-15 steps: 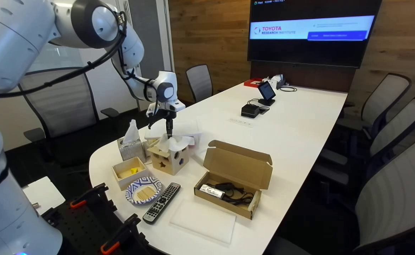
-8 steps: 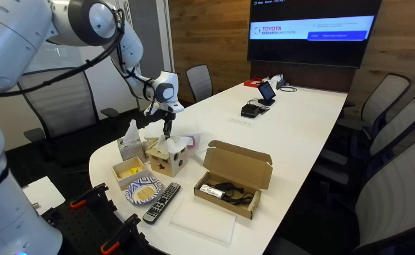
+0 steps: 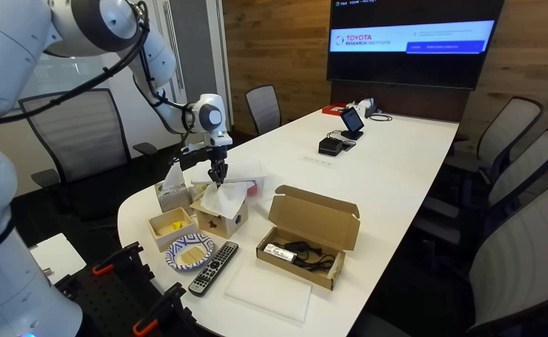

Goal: Use the napkin to wipe the shape sorter

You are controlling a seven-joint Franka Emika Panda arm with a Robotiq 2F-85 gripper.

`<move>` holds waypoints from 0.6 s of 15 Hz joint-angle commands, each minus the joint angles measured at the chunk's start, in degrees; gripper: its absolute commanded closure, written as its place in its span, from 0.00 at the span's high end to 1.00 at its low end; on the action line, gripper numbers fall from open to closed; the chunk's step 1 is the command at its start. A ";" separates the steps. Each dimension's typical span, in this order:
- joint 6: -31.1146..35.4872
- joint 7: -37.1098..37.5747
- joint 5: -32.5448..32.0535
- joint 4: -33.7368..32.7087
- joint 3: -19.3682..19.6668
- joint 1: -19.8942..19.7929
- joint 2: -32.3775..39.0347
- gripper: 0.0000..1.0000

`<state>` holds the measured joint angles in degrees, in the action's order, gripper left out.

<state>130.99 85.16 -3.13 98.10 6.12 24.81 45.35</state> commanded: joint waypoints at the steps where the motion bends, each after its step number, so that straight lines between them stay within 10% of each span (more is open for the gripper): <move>1: -3.85 8.17 -4.06 3.84 1.32 1.86 -3.87 0.00; 9: -9.77 16.72 -10.96 3.42 0.41 -0.08 -2.95 0.00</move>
<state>122.33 99.76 -11.82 100.45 6.80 25.51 43.33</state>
